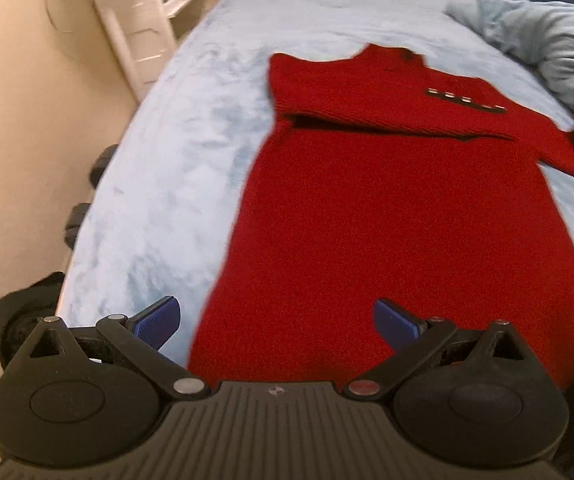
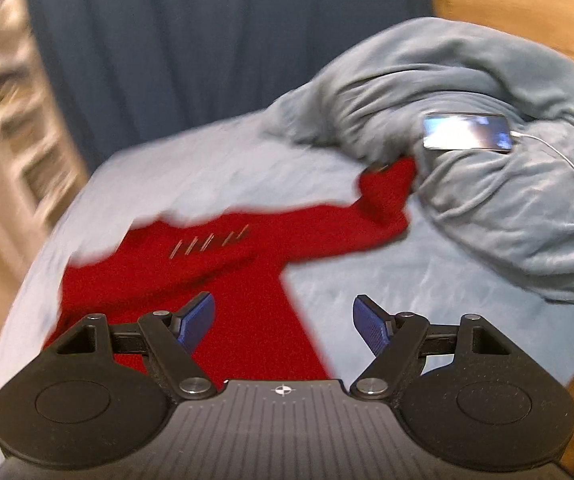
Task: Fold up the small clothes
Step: 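Grasp the sleeve cuff by the blanket with the right gripper, then fold the sleeve across the cardigan body with the right gripper and release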
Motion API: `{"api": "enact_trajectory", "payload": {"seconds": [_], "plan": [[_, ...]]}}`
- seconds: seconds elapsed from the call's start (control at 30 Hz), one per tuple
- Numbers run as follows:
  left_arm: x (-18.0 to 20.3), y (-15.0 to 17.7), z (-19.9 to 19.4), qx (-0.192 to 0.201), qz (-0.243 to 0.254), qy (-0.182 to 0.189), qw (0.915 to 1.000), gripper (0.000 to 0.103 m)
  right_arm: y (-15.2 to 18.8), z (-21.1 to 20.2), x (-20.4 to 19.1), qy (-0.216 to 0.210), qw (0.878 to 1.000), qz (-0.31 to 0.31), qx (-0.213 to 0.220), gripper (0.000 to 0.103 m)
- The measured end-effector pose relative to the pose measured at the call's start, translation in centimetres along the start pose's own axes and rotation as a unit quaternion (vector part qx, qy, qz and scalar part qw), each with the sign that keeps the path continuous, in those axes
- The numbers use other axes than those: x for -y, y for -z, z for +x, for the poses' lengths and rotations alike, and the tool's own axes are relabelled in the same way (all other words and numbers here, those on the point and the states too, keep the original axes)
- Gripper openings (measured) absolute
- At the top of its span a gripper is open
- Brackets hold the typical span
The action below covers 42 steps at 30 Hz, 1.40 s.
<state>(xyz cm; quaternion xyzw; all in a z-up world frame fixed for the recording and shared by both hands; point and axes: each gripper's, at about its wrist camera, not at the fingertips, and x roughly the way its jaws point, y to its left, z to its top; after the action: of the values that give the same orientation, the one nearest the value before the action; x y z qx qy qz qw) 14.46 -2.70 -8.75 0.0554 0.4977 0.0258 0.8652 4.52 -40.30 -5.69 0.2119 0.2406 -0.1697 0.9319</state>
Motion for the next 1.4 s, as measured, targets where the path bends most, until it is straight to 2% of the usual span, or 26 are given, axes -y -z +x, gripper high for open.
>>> {"api": "enact_trajectory", "payload": {"seconds": [0.07, 0.17, 0.23, 0.33, 0.43, 0.53, 0.6, 0.63, 0.67, 0.7, 0.73, 0.8, 0.87, 0.93, 1.0, 1.07, 1.1, 1.13, 1.17, 1.2, 1.23, 1.27, 1.3, 1.33, 1.37, 1.4], "plan": [[-0.4, -1.3, 1.3, -0.01, -0.012, -0.013, 0.9998, 0.103, -2.1, 4.4, 3.5, 0.016, 0.997, 0.072, -0.002, 0.08], [-0.8, -2.7, 3.0, -0.028, -0.032, -0.025, 0.9988, 0.103, -4.2, 11.9, 8.5, 0.048, 0.983, 0.174, -0.027, 0.08], [-0.9, -3.5, 4.2, -0.04, -0.039, -0.037, 0.9978, 0.103, -5.2, 16.6, 10.8, 0.063, 0.973, 0.216, -0.047, 0.08], [-0.6, -4.3, 5.5, -0.055, -0.041, -0.048, 0.9965, 0.103, -5.7, 23.2, 13.6, 0.061, 0.957, 0.275, -0.075, 0.08], [-0.6, -4.9, 7.1, -0.077, -0.053, -0.05, 0.9943, 0.103, -5.4, 27.6, 14.5, 0.067, 0.945, 0.305, -0.101, 0.08], [-0.4, -5.4, 8.4, -0.094, -0.061, -0.051, 0.9924, 0.103, -4.8, 30.7, 14.7, 0.073, 0.942, 0.306, -0.114, 0.083], [-0.2, -5.6, 9.1, -0.101, -0.061, -0.052, 0.9916, 0.103, -4.8, 31.4, 14.6, 0.075, 0.944, 0.306, -0.097, 0.084], [-0.2, -5.6, 9.3, -0.103, -0.062, -0.051, 0.9914, 0.103, -4.8, 31.5, 14.6, 0.07, 0.946, 0.306, -0.083, 0.08], [-0.2, -5.7, 9.5, -0.105, -0.063, -0.05, 0.9912, 0.103, -5.0, 31.3, 14.5, 0.056, 0.947, 0.309, -0.067, 0.047], [-0.1, -5.8, 9.6, -0.105, -0.065, -0.049, 0.9911, 0.103, -5.1, 31.3, 14.6, 0.044, 0.947, 0.313, -0.061, 0.028], [-0.1, -5.9, 9.6, -0.106, -0.066, -0.048, 0.991, 0.103, -5.4, 30.9, 14.5, 0.03, 0.947, 0.316, -0.046, 0.019], [-0.2, -6.1, 9.6, -0.104, -0.069, -0.048, 0.991, 0.103, -6.0, 29.4, 13.4, 0.016, 0.956, 0.294, -0.01, 0.015], [-0.5, -6.2, 9.8, -0.102, -0.072, -0.048, 0.991, 0.103, -6.6, 28.4, 12.5, 0.018, 0.959, 0.284, 0.002, 0.014], [-0.8, -6.2, 9.9, -0.102, -0.078, -0.047, 0.9906, 0.103, -7.4, 28.3, 11.2, 0.073, 0.964, 0.257, -0.01, 0.014], [-1.4, -6.3, 9.9, -0.103, -0.087, -0.041, 0.99, 0.103, -8.6, 27.9, 7.8, 0.124, 0.977, 0.17, -0.002, 0.013], [-2.2, -6.2, 9.6, -0.102, -0.097, -0.039, 0.9893, 0.103, -9.8, 26.2, 1.6, 0.123, 0.99, 0.035, 0.051, 0.011], [-2.5, -6.1, 9.5, -0.1, -0.1, -0.041, 0.989, 0.103, -9.9, 25.0, -2.3, 0.115, 0.989, -0.044, 0.085, 0.011], [-2.9, -6.1, 9.4, -0.098, -0.103, -0.044, 0.9888, 0.103, -9.3, 23.5, -6.2, 0.093, 0.981, -0.122, 0.122, 0.011], [-3.3, -6.0, 9.4, -0.096, -0.107, -0.047, 0.9884, 0.103, -7.7, 21.6, -10.4, 0.05, 0.964, -0.205, 0.159, 0.011], [-3.6, -5.9, 9.4, -0.097, -0.113, -0.05, 0.9877, 0.103, -5.3, 19.8, -14.0, -0.001, 0.942, -0.282, 0.183, 0.011], [-3.9, -5.8, 9.5, -0.099, -0.121, -0.051, 0.9864, 0.103, -2.3, 18.5, -16.8, -0.059, 0.911, -0.36, 0.192, 0.015], [-4.2, -5.7, 9.6, -0.102, -0.129, -0.049, 0.9851, 0.103, 1.8, 17.8, -19.2, -0.122, 0.874, -0.441, 0.165, 0.025], [-4.4, -5.6, 9.5, -0.104, -0.136, -0.044, 0.9843, 0.103, 4.9, 18.0, -20.4, -0.155, 0.85, -0.491, 0.112, 0.034], [-4.6, -5.5, 9.4, -0.106, -0.14, -0.037, 0.9838, 0.103, 8.1, 18.7, -21.0, -0.165, 0.83, -0.531, 0.047, 0.06], [-4.6, -5.5, 9.3, -0.107, -0.138, -0.032, 0.9842, 0.103, 10.8, 19.3, -20.9, -0.149, 0.82, -0.553, 0.004, 0.07], [-4.7, -5.4, 9.1, -0.105, -0.134, -0.03, 0.985, 0.103, 12.5, 19.6, -20.1, -0.13, 0.819, -0.559, -0.018, 0.07]]}}
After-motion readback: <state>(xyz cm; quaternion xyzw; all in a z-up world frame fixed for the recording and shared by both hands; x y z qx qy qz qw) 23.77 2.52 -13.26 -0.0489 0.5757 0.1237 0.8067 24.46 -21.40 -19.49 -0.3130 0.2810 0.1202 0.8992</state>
